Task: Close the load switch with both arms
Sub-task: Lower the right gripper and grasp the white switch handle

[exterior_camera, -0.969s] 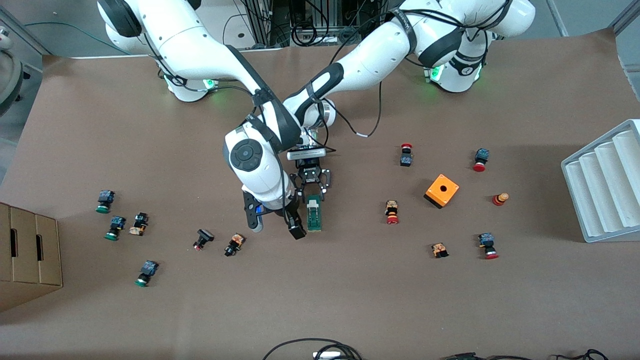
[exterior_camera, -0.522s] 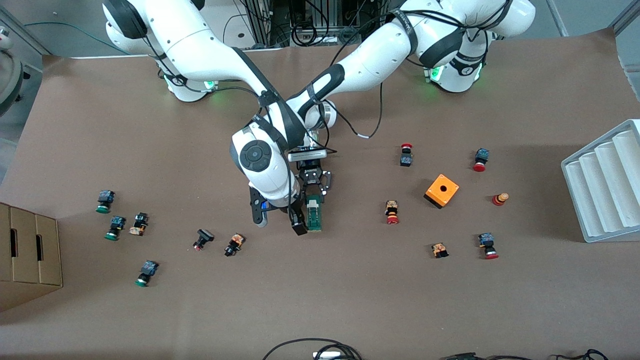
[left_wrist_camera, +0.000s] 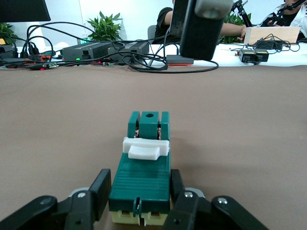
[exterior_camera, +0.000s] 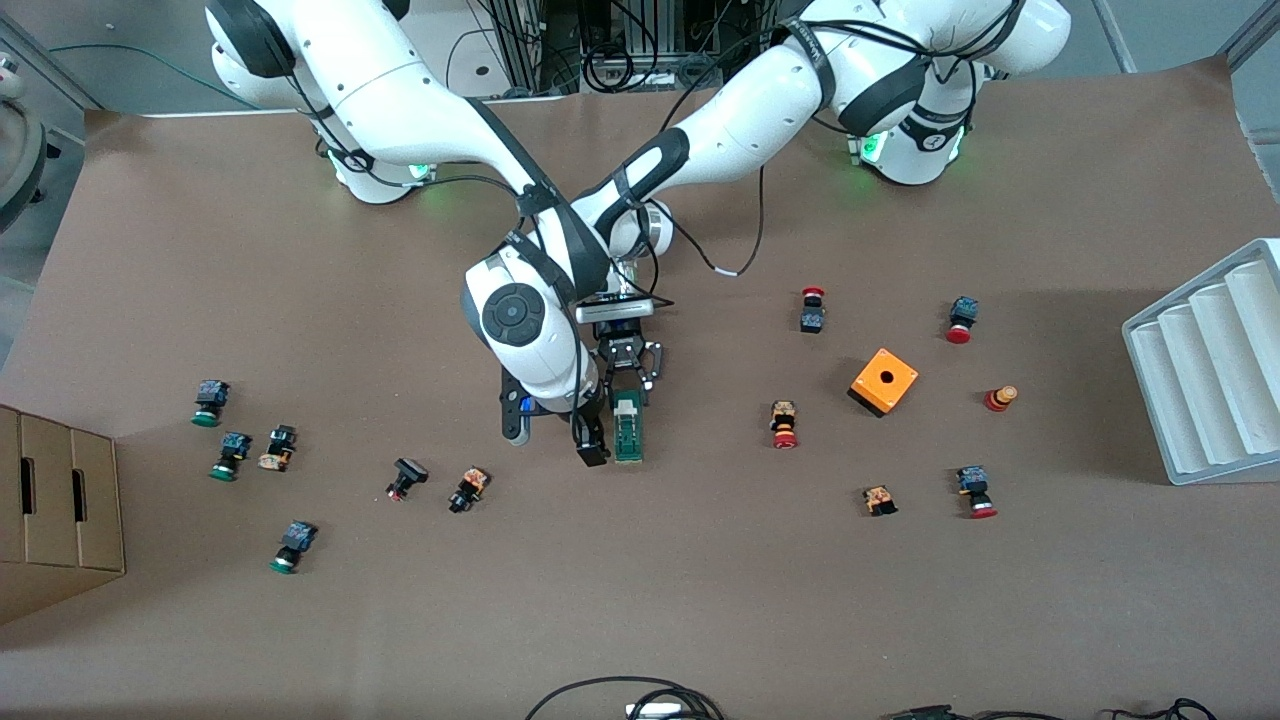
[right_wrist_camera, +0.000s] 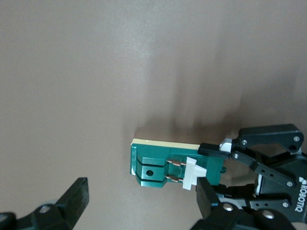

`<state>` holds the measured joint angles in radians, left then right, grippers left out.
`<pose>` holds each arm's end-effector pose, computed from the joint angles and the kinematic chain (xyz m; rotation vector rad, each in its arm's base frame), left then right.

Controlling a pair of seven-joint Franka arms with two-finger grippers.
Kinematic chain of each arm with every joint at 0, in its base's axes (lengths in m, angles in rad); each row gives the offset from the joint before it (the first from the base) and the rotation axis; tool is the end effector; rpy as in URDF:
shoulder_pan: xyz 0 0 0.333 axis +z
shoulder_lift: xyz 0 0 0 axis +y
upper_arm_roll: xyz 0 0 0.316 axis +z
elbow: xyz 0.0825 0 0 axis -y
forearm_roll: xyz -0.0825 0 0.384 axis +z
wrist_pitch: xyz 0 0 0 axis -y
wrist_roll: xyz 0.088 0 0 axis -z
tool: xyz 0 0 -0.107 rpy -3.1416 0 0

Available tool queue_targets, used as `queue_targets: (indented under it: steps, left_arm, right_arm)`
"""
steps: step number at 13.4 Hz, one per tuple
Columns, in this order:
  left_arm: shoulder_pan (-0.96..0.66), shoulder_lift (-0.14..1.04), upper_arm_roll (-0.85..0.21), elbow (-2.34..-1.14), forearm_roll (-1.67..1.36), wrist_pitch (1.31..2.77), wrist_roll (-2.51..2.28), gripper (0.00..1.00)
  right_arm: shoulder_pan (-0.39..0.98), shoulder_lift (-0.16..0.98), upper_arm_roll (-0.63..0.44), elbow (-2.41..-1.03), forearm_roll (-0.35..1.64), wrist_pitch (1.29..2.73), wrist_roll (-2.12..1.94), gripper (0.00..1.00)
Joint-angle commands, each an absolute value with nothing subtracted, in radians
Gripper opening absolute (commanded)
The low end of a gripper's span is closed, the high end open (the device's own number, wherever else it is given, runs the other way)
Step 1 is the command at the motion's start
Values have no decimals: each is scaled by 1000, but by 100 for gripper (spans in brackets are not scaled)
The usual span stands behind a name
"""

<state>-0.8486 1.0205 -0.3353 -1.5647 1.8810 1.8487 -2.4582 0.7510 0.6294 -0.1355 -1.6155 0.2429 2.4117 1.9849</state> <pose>0.3476 -0.5760 0.0678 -2.4943 -0.1216 -1.7853 0.5701 0.4217 0.2770 -2.1510 2.0117 0.0732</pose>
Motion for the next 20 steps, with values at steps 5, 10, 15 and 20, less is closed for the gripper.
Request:
queue_targets:
  steps: [5, 10, 15, 20]
  left_arm:
    - [-847, 1035, -341, -1539, 1888, 1847, -2448, 58]
    - [-847, 1035, -356, -1542, 1881, 1847, -2456, 66]
    - [-847, 1028, -394, -1545, 1830, 1833, -2457, 67]
    - [-850, 1028, -405, -1551, 1822, 1815, -2456, 66]
  right_arm:
    - [764, 644, -126, -1611, 268, 2424, 2034, 100]
    - [764, 652, -124, -1605, 268, 2424, 2051, 100]
    - [769, 657, -124, -1603, 267, 2425, 2052, 100]
    - [770, 670, -124, -1589, 267, 2433, 2063, 100]
